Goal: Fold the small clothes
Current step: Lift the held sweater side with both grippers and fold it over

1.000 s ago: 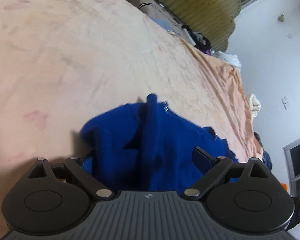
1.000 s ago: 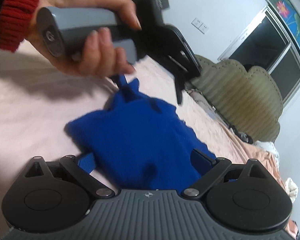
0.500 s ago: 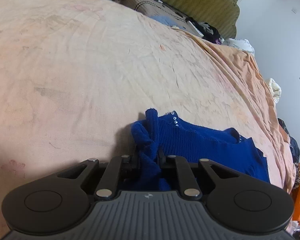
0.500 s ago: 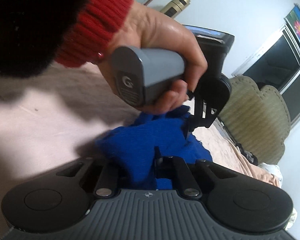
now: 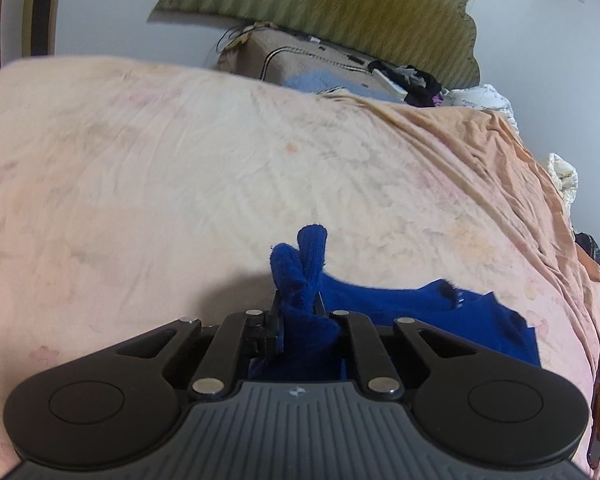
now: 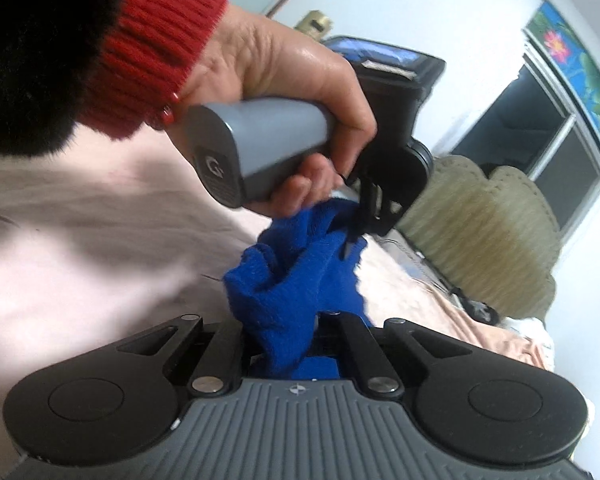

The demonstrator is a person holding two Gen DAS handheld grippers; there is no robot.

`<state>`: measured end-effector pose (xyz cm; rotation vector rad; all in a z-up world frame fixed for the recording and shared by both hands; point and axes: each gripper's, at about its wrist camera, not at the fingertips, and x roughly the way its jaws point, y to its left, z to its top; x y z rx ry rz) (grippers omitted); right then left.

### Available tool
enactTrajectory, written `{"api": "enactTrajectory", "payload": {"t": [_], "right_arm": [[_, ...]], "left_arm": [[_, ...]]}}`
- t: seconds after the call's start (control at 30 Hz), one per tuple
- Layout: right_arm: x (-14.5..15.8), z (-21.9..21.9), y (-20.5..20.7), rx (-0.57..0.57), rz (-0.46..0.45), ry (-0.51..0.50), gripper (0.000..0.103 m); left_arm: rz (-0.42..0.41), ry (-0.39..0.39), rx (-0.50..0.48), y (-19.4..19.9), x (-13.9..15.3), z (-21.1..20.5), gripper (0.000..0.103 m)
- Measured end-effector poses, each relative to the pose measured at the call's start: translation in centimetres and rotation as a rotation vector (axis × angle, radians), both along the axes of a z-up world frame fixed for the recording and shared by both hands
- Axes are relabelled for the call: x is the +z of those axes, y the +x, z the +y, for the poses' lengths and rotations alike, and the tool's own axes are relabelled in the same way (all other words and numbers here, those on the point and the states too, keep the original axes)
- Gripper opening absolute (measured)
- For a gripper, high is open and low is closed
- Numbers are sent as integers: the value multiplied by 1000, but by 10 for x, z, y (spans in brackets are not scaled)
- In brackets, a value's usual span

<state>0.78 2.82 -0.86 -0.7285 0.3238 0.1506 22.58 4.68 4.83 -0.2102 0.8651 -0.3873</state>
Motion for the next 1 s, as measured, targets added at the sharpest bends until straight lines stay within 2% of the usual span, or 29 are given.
{"api": "enactTrajectory", "payload": {"t": [0.33,0.57,1.0], "right_arm": [[19,-66,-27,-105,-66,70,6],[22,-111,-27,-173,-89,120,6],[12,-174,-33,-307,-88,206,7]], "left_arm": [[-87,124,-36,-20,26,-81,10],[-118,162,-70,-30,36,-134,10],[-140,202,-160,-37,18,-227,10]]}}
